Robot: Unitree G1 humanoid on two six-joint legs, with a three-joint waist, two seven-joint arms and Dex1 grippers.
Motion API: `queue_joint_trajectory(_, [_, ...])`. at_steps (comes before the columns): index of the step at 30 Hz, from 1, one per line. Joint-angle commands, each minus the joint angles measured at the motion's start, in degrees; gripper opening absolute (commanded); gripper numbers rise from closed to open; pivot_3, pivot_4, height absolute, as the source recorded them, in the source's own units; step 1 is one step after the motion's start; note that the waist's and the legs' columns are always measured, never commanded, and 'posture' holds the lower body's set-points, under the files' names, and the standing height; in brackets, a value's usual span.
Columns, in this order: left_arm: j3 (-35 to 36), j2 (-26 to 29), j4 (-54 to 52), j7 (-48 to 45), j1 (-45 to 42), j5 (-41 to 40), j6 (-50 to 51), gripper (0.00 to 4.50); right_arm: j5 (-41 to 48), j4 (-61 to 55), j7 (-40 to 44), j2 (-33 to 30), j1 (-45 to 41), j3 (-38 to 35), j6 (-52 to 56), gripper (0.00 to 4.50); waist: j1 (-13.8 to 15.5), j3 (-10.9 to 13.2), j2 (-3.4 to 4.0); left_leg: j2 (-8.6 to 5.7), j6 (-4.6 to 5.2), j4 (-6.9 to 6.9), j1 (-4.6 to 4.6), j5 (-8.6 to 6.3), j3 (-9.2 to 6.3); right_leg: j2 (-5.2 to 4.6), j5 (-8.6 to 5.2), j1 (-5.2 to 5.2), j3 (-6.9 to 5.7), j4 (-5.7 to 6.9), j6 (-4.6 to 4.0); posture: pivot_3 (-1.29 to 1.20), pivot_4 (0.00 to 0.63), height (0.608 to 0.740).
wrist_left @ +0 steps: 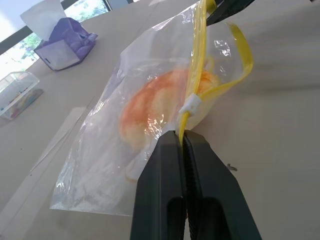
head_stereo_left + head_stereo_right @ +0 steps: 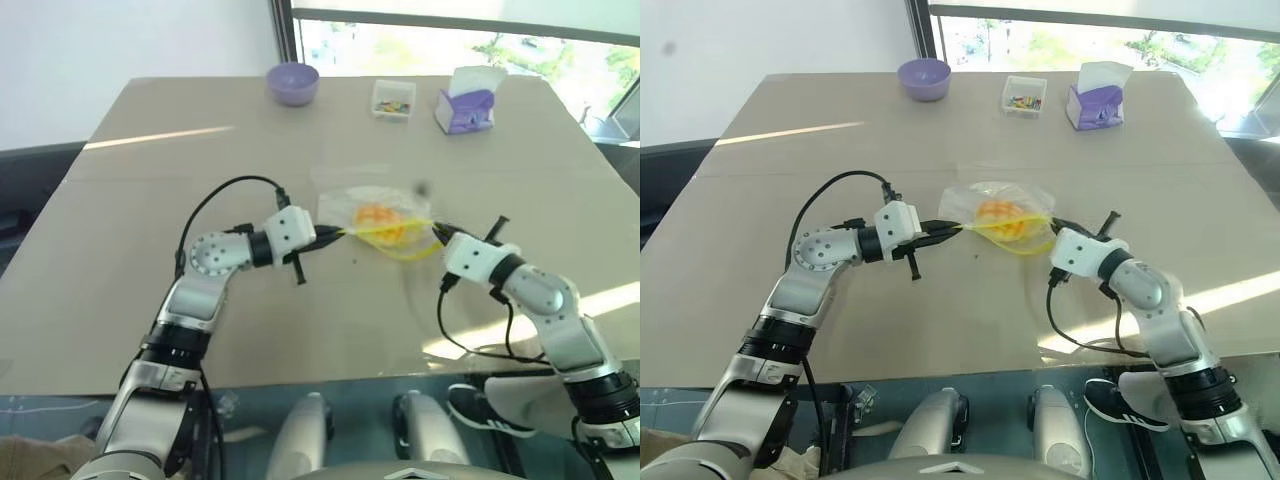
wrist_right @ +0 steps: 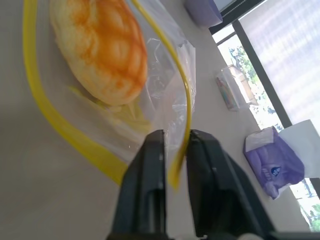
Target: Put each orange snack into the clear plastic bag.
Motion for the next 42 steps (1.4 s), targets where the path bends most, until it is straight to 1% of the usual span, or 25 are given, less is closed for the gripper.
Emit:
queue_joint_trajectory(1, [0.57,0.42,-0.73,0.57,0.22,0.08,-1.36,0.00,-1.49,0.18,-1.53,-0.06,-0.93,-0.61,0.43,0.05,0.02,0.00,0.00,0.00,0.00,0.00,0.00,0.00,0.00,0.00,0.00,0.00,0.00,0.00,0.00,0.00,0.150,0.740])
queue_joint_trajectory(4, [0.60,0.54,-0.78,0.72,0.29,0.28,-1.66,0.00,-3.49,0.67,-2.44,-0.55,-0.74,-0.98,1.58,0.05,0.01,0.00,0.00,0.00,0.00,0.00,0.00,0.00,0.00,0.00,0.00,0.00,0.00,0.00,0.00,0.00,0.150,0.740])
queue_joint_trajectory(9, [1.25,-0.34,-0.23,3.75,-1.33,1.33,-3.67,0.00,-10.89,0.64,-5.84,-3.96,-1.15,-1.41,0.72,0.05,0.05,0.00,0.00,0.00,0.00,0.00,0.00,0.00,0.00,0.00,0.00,0.00,0.00,0.00,0.00,0.00,0.150,0.740])
queue_joint_trajectory(12, [1.41,0.23,0.40,3.83,-1.57,1.71,-5.25,0.00,-14.10,-0.54,-6.89,-6.51,-0.54,-1.75,-0.64,0.05,0.08,0.00,0.00,-0.01,0.00,0.01,-0.01,0.00,0.00,-0.01,0.00,0.00,0.00,0.00,0.00,0.00,0.150,0.740])
queue_joint_trajectory(15, [0.53,2.72,0.03,0.55,0.72,1.27,-5.60,0.00,-11.92,-4.06,-3.21,-7.87,3.23,-0.26,-2.75,0.05,-0.02,-0.01,0.00,0.00,0.00,-0.01,0.00,0.00,0.00,0.00,0.00,0.00,0.00,0.00,0.00,0.00,0.150,0.740])
queue_joint_trajectory(17, [0.03,4.78,-0.67,-1.88,2.73,0.71,-5.39,0.00,-8.92,-7.32,-0.43,-7.29,6.55,0.71,-2.72,0.05,-0.17,-0.01,0.01,0.02,0.00,-0.06,0.03,0.00,0.01,0.02,-0.01,-0.01,0.01,-0.02,-0.01,0.00,0.150,0.740])
queue_joint_trajectory(19, [0.28,5.28,-1.56,-2.21,3.27,-0.23,-4.16,0.00,-7.26,-8.62,0.55,-6.51,8.19,0.84,-2.58,0.05,-0.17,0.00,0.01,0.04,0.01,-0.10,0.03,-0.01,0.02,0.03,-0.01,-0.02,0.02,-0.04,-0.01,0.00,0.150,0.740])
queue_joint_trajectory(22, [0.54,4.73,-2.69,-1.97,2.59,-1.06,-2.27,0.00,-3.22,-10.13,2.82,-5.33,8.66,-0.91,0.47,0.05,0.09,0.00,0.01,0.03,0.01,0.00,0.00,-0.01,0.04,0.00,0.00,0.00,0.02,-0.04,0.00,0.00,0.150,0.740])
queue_joint_trajectory(23, [0.52,4.59,-3.08,-2.00,2.44,-1.36,-1.70,0.00,-2.89,-10.36,3.04,-5.39,8.55,-1.23,0.72,0.61,0.15,0.00,0.01,0.02,0.01,0.05,0.00,-0.01,0.02,0.00,0.00,0.06,0.02,-0.04,0.00,0.00,0.150,0.740])
queue_joint_trajectory(24, [0.53,4.48,-3.38,-2.05,2.32,-1.66,-1.17,0.00,-2.89,-10.55,3.25,-5.64,8.50,-1.35,0.68,1.00,0.16,-0.01,-0.01,0.02,0.01,0.07,0.01,-0.01,0.01,0.01,0.00,0.08,0.02,-0.04,0.01,0.00,0.150,0.740])
queue_joint_trajectory(25, [0.55,4.41,-3.60,-2.09,2.26,-1.87,-0.79,0.00,-2.98,-10.69,3.36,-5.83,8.48,-1.40,0.63,1.50,0.16,-0.01,0.00,0.01,0.02,0.07,0.03,-0.01,-0.01,0.02,0.00,0.10,0.02,-0.03,0.00,0.00,0.150,0.740])
queue_joint_trajectory(26, [0.58,4.35,-3.83,-2.05,2.11,-2.03,-0.30,0.00,-2.42,-11.14,3.42,-5.64,8.75,-1.81,1.00,1.81,0.15,-0.01,0.00,0.01,0.02,0.07,0.04,-0.01,-0.01,0.02,0.00,0.10,0.02,-0.02,0.00,0.00,0.150,0.740])
queue_joint_trajectory(27, [0.62,4.24,-4.15,-2.02,1.89,-2.33,0.52,0.00,-2.32,-11.78,3.51,-5.91,9.17,-2.28,0.91,2.32,0.13,-0.01,0.00,0.03,0.01,0.07,0.04,-0.01,-0.02,0.04,0.00,0.09,0.02,0.01,0.00,0.00,0.150,0.740])
queue_joint_trajectory(28, [0.64,4.15,-4.43,-1.92,1.65,-2.55,1.30,0.00,-1.63,-12.69,3.97,-6.13,9.82,-2.95,1.21,2.52,0.14,0.00,0.00,0.04,0.01,0.06,0.04,-0.01,-0.03,0.06,0.00,0.08,0.01,0.01,0.00,0.00,0.150,0.740])
queue_joint_trajectory(33, [0.61,3.77,-5.57,-1.46,0.58,-2.75,4.09,0.00,-0.09,-17.16,6.61,-8.50,12.46,-5.05,1.34,2.52,0.07,0.00,0.00,0.03,0.01,0.04,0.01,-0.01,-0.01,0.05,-0.01,0.07,0.03,-0.02,0.00,0.00,0.150,0.740])
queue_joint_trajectory(36, [0.50,3.33,-5.85,-1.11,-0.13,-2.92,5.59,0.00,-2.49,-18.52,7.36,-9.87,12.88,-3.76,0.60,2.52,0.03,0.00,0.00,0.03,0.01,0.04,0.02,-0.01,0.00,0.06,-0.01,0.07,0.05,-0.03,0.00,0.00,0.150,0.740])
queue_joint_trajectory(42, [0.46,2.76,-6.49,-1.05,-1.33,-3.48,7.78,0.00,-7.61,-16.87,6.05,-8.14,10.90,-0.60,1.45,2.52,0.05,0.00,0.00,0.04,0.01,0.05,0.03,-0.01,-0.01,0.08,-0.01,0.07,0.04,0.00,0.00,0.00,0.150,0.740])
